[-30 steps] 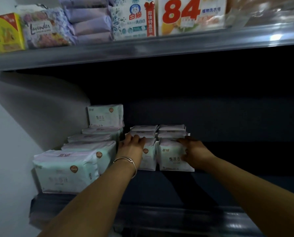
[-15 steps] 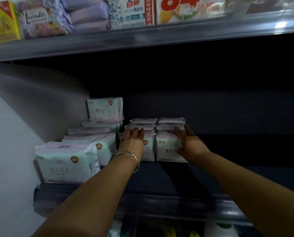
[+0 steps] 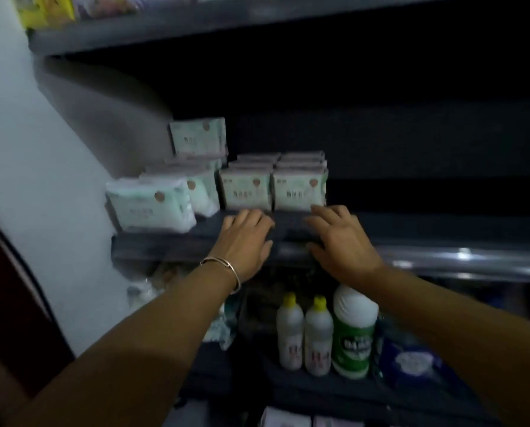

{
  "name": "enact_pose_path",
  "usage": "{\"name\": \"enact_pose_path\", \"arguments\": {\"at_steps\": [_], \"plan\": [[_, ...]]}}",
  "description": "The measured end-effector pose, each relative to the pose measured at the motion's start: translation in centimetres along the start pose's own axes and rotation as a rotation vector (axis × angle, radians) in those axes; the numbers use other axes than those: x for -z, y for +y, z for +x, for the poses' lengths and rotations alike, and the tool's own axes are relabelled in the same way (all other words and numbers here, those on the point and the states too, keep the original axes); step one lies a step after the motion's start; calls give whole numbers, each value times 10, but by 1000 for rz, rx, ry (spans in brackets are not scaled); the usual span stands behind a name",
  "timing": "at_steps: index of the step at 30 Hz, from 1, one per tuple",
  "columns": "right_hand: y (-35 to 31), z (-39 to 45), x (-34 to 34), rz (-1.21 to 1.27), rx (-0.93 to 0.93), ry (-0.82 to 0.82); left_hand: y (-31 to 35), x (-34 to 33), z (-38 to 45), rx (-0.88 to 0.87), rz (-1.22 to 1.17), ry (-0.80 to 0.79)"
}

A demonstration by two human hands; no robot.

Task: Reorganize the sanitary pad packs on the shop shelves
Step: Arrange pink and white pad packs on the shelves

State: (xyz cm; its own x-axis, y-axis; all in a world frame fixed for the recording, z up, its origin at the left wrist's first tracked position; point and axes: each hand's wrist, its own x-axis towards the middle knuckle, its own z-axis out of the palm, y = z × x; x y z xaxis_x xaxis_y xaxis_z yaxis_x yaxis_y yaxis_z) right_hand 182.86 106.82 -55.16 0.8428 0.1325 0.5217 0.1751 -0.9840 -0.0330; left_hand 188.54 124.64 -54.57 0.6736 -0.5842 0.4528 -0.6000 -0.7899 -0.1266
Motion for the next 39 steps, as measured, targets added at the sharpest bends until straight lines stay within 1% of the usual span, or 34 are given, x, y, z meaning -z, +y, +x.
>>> {"name": "enact_pose_path", "arguments": {"at_steps": [2,4,8,11,16,18,23,27,32,35,36,39], "plan": [[-1,-30,-8,22,23,35,14,-7,-27,-14,-38,-7],[-4,-73,-25,41,18,-23,34,-23,-66,-3,-82,-65],[-6,-156,-72,91,48,-121,69,-72,-135,-26,-92,-256],[-6,-203,-104,122,26,-217,86,-108,-168,-58,-141,-389],[-6,-250,-170,102,-42,-488,103,-179,-205,-35,-213,-594],[-5,-264,-197,93,-81,-591,107,-205,-217,-22,-238,-648],[-12,-295,-244,171,-138,-754,111,-243,-239,-7,-264,-747],[-31,-309,-254,231,-65,-894,120,-248,-257,-18,-265,-767],[-50,-327,-238,291,-53,-982,133,-238,-283,-40,-280,-762],[-57,-345,-225,334,-66,-1125,141,-230,-303,-62,-305,-783],[-58,-353,-222,322,-56,-1182,143,-227,-310,-72,-316,-797],[-63,-378,-217,176,28,-1320,148,-225,-326,-131,-299,-868]]}}
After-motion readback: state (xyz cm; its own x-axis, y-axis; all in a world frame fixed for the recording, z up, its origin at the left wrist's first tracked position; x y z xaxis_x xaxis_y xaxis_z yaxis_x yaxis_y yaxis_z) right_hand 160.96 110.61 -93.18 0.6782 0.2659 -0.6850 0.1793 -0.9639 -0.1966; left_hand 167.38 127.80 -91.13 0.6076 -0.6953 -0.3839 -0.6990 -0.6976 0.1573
